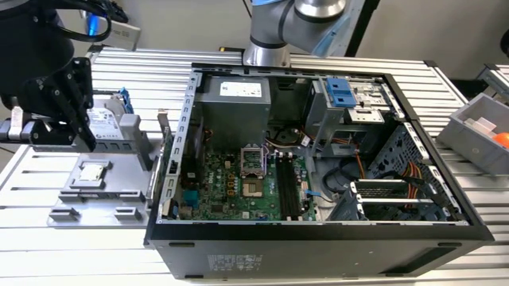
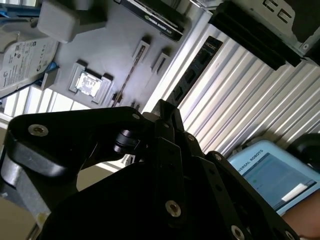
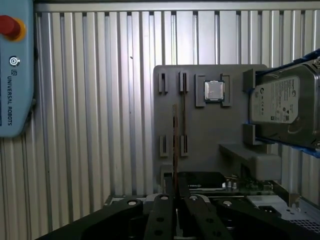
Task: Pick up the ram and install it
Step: 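Pick up the ram and move it above insertion slot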
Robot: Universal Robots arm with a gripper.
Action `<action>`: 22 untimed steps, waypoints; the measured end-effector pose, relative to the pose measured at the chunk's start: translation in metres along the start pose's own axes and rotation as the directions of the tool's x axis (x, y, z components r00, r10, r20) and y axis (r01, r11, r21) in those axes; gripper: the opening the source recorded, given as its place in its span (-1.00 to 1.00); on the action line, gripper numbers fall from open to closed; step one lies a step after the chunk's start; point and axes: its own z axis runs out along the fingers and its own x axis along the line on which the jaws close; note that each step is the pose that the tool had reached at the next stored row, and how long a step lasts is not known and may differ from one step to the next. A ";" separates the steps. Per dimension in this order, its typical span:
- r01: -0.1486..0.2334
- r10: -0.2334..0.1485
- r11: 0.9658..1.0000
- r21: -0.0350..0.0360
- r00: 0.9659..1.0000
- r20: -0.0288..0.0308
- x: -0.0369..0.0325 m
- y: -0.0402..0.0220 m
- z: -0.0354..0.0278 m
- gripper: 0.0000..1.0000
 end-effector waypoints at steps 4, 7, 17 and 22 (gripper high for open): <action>0.000 0.000 1.000 0.000 1.000 0.000 -0.0001 -0.0024 -0.0003 -1.00; 0.000 0.000 1.000 0.000 1.000 0.000 -0.0002 -0.0052 -0.0004 -1.00; 0.001 -0.001 1.000 0.000 1.000 0.000 -0.0005 -0.0156 -0.0006 -1.00; 0.001 -0.001 1.000 -0.001 1.000 0.000 -0.0007 -0.0215 -0.0008 -1.00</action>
